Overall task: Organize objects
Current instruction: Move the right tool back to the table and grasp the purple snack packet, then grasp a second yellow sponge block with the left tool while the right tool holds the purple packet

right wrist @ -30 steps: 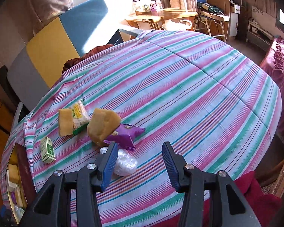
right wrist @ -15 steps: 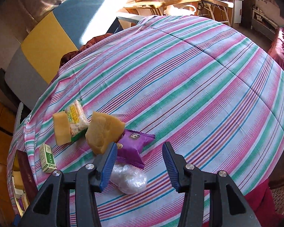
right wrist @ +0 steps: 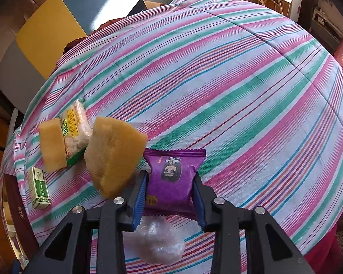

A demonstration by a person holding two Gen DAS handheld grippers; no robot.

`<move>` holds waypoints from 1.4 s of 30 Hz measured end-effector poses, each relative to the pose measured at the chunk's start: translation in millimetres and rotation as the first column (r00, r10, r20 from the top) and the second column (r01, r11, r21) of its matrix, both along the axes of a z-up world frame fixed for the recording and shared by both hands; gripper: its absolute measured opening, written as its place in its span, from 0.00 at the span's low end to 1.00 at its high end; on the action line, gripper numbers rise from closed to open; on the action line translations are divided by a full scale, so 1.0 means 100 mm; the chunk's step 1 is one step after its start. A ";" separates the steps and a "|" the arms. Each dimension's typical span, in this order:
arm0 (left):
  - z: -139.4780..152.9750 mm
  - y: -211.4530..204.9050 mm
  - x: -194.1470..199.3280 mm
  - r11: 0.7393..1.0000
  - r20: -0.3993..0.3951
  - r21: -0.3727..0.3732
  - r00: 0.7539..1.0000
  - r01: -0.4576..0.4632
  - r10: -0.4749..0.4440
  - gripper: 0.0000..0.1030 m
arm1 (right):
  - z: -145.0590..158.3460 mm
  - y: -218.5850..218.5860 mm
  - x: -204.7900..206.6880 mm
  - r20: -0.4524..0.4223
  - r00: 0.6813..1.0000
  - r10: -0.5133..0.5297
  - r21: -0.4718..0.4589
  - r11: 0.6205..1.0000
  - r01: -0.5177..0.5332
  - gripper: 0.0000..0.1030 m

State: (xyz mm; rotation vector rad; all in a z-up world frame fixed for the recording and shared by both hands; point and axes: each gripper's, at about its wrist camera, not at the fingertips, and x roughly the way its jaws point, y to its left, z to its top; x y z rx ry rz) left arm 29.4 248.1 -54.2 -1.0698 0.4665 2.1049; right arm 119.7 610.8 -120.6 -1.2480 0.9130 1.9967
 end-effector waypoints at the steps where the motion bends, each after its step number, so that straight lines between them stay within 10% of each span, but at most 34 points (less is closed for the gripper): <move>1: 0.00 0.04 0.01 1.000 0.001 0.000 1.000 0.008 -0.008 0.89 | 0.02 0.00 0.02 -0.005 1.000 -0.007 0.010 1.000 0.007 0.33; 26: 0.01 1.61 -0.52 0.986 0.077 0.077 0.985 0.147 -0.153 0.71 | 0.48 0.06 0.13 -0.130 0.991 -0.018 0.146 0.989 0.037 0.33; 42: -0.34 2.55 -1.02 0.973 0.134 0.077 0.964 0.219 -0.228 0.79 | 0.38 0.07 0.08 -0.121 0.993 0.010 0.094 0.996 0.002 0.33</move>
